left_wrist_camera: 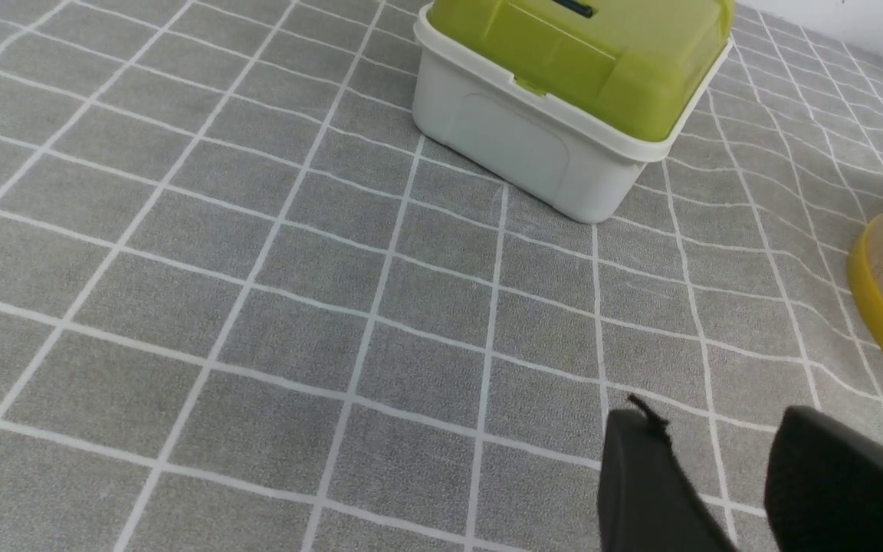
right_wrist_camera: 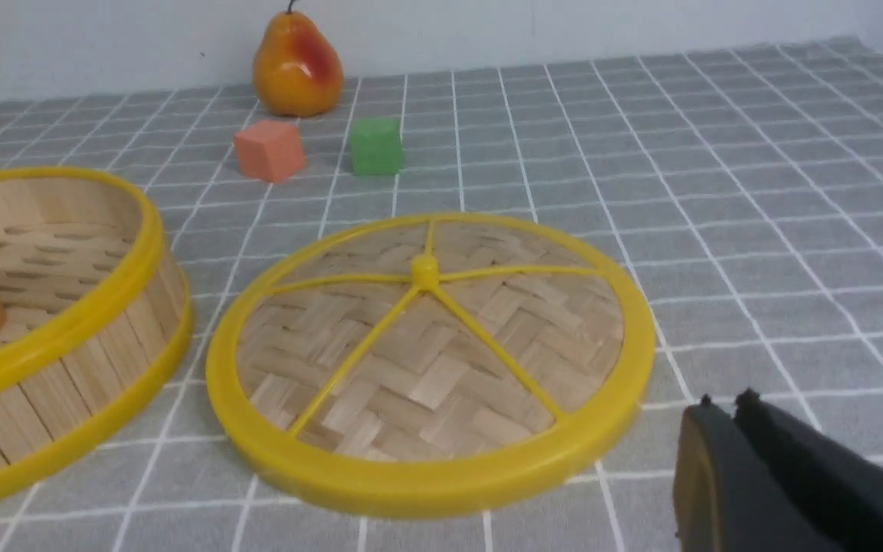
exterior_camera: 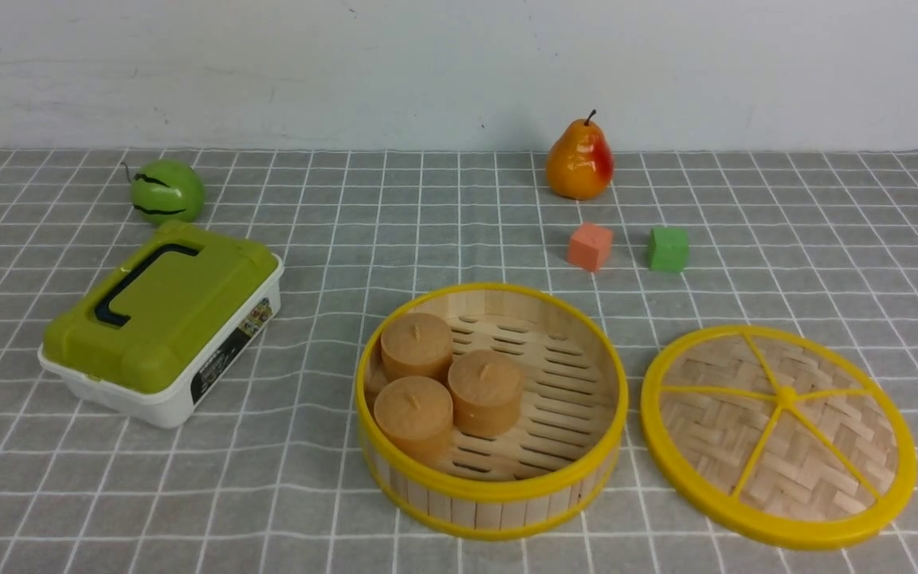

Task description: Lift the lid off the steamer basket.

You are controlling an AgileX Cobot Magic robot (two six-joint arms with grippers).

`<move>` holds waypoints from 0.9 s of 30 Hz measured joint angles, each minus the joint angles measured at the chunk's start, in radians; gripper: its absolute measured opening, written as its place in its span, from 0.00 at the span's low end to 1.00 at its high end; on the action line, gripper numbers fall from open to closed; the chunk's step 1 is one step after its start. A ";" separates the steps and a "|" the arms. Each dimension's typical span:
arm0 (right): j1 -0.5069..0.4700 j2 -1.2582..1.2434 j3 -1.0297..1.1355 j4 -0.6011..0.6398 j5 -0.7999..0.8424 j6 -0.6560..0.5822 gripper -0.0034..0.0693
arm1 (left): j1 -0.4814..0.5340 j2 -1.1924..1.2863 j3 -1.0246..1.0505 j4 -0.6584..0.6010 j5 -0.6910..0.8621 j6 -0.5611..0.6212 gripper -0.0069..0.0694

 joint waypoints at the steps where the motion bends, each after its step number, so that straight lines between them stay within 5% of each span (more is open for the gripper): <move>1: 0.000 0.000 0.000 -0.001 0.036 0.001 0.06 | 0.000 0.000 0.000 0.000 0.000 0.000 0.40; 27: 0.000 0.000 -0.009 -0.001 0.111 0.005 0.09 | 0.000 0.000 0.000 0.000 0.000 0.000 0.40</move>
